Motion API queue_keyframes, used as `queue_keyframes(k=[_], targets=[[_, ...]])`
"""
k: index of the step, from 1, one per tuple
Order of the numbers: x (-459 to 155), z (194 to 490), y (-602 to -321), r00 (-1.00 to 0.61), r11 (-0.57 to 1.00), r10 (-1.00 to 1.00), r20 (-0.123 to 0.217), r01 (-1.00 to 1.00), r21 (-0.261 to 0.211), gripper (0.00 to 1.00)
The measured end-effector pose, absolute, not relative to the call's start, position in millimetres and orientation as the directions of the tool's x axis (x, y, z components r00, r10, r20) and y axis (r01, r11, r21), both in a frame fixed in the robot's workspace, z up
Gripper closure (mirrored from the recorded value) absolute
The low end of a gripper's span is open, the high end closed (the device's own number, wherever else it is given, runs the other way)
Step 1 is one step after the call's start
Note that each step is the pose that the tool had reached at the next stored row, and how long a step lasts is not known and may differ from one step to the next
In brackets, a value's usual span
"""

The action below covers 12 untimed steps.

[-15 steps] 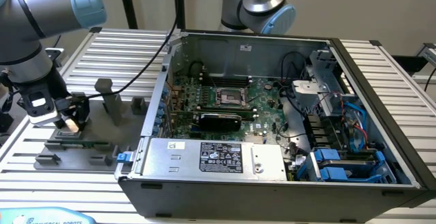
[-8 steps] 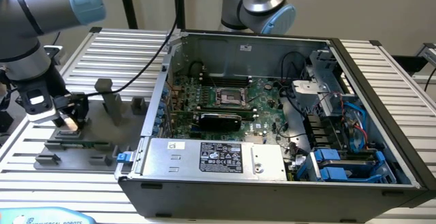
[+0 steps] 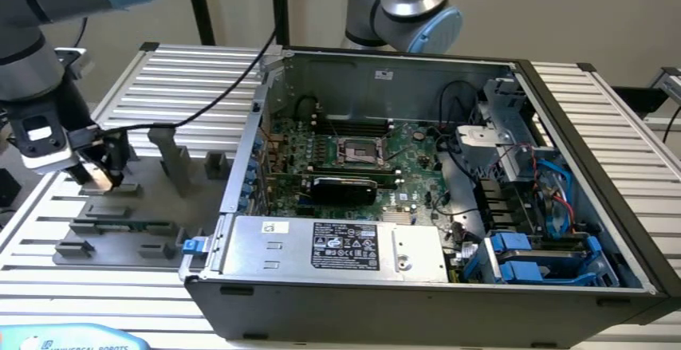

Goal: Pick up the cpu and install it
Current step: 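Pick up the cpu and move it towards the insertion slot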

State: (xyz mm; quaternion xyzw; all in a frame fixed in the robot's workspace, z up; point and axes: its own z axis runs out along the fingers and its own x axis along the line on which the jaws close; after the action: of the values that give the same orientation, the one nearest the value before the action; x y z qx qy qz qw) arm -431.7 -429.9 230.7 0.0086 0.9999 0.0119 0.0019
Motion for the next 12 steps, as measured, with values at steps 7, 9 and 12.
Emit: queue_keyframes(k=[7, 9, 12], targets=[[-430, 263, -430, -1.0, 1.0, 0.017, -0.004, 0.017, 0.024, 0.45], [-429, 272, -430, -1.0, 1.0, 0.017, -0.004, 0.017, 0.024, 0.45], [-426, 285, -430, -1.0, 1.0, 0.017, -0.004, 0.017, 0.024, 0.45]])
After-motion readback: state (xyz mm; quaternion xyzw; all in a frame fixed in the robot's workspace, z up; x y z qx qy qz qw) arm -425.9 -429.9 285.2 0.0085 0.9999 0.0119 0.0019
